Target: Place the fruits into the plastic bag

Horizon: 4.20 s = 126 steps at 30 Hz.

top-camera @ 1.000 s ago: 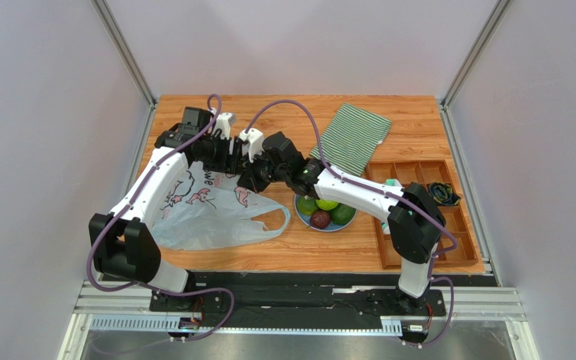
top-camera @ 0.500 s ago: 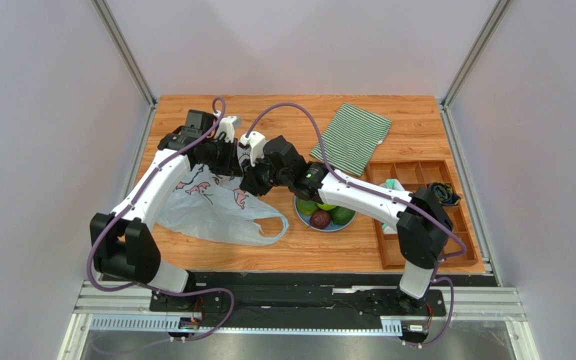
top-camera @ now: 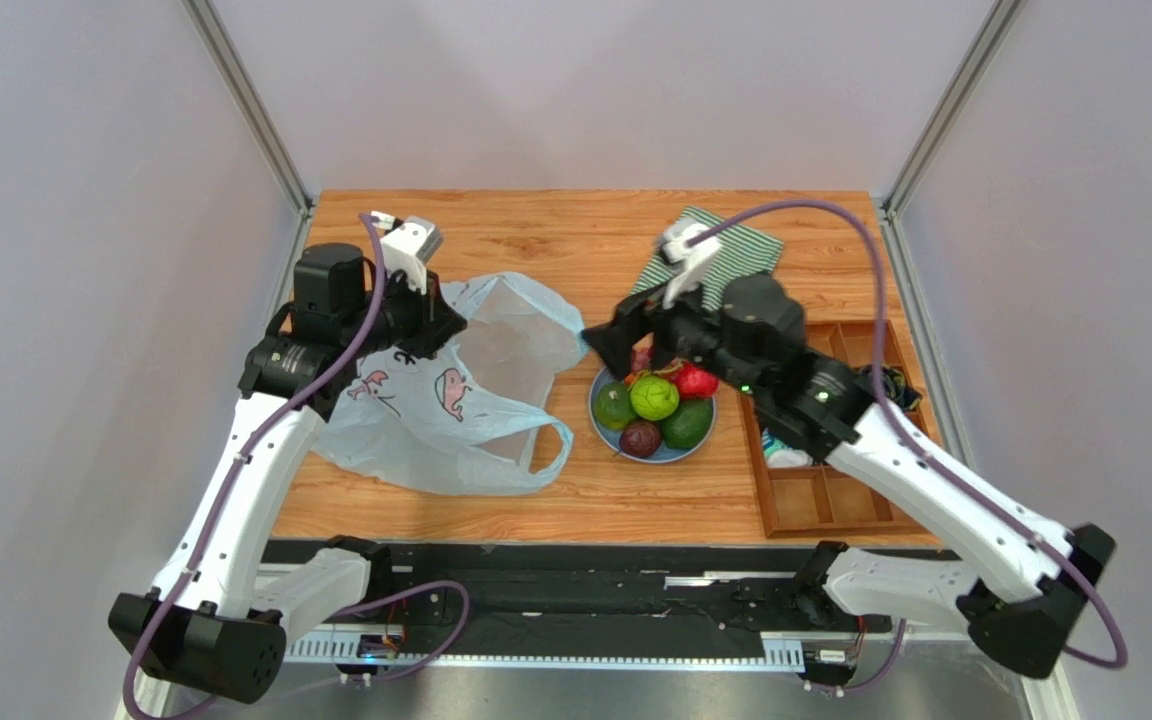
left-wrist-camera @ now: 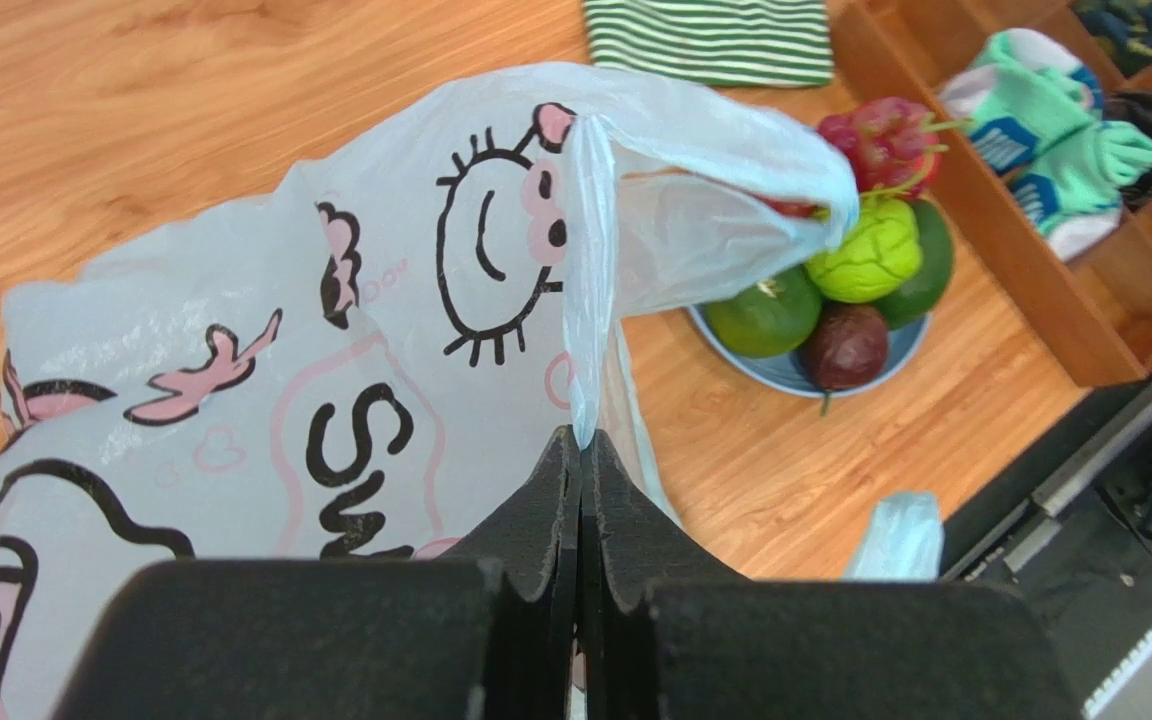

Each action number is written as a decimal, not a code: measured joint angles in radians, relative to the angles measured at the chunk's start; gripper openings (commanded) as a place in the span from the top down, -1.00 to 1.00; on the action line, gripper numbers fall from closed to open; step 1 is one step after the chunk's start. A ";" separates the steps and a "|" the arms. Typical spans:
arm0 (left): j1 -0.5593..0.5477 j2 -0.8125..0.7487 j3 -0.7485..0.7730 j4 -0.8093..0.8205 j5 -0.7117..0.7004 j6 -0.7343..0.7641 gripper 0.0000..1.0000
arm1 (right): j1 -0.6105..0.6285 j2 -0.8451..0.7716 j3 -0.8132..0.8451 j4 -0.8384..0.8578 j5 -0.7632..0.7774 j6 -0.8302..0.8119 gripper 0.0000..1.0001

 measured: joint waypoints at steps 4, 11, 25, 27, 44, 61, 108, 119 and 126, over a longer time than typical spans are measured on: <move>0.009 -0.057 -0.053 0.041 0.079 0.000 1.00 | -0.241 -0.129 -0.131 -0.013 0.011 0.061 -0.65; 0.011 -0.105 -0.077 0.053 0.015 0.000 1.00 | -0.436 -0.139 -0.330 -0.052 -0.051 0.167 -0.52; 0.012 -0.100 -0.079 0.049 -0.116 -0.003 1.00 | -0.557 -0.045 -0.425 0.094 -0.166 0.292 -0.09; 0.012 -0.096 -0.079 0.048 -0.120 -0.004 1.00 | -0.570 -0.037 -0.436 0.115 -0.182 0.306 -0.08; 0.012 -0.085 -0.079 0.046 -0.114 -0.004 1.00 | -0.589 0.042 -0.489 0.217 -0.275 0.423 0.20; 0.012 -0.077 -0.079 0.045 -0.092 -0.004 1.00 | -0.589 0.048 -0.507 0.257 -0.275 0.476 0.38; 0.012 -0.075 -0.079 0.043 -0.089 -0.007 1.00 | -0.589 0.047 -0.452 0.296 -0.351 0.547 1.00; 0.012 -0.075 -0.079 0.042 -0.137 -0.014 1.00 | -0.573 0.126 -0.277 0.362 -0.395 0.548 1.00; 0.012 -0.071 -0.079 0.033 -0.177 -0.025 1.00 | -0.420 0.074 -0.182 0.430 -0.368 0.460 1.00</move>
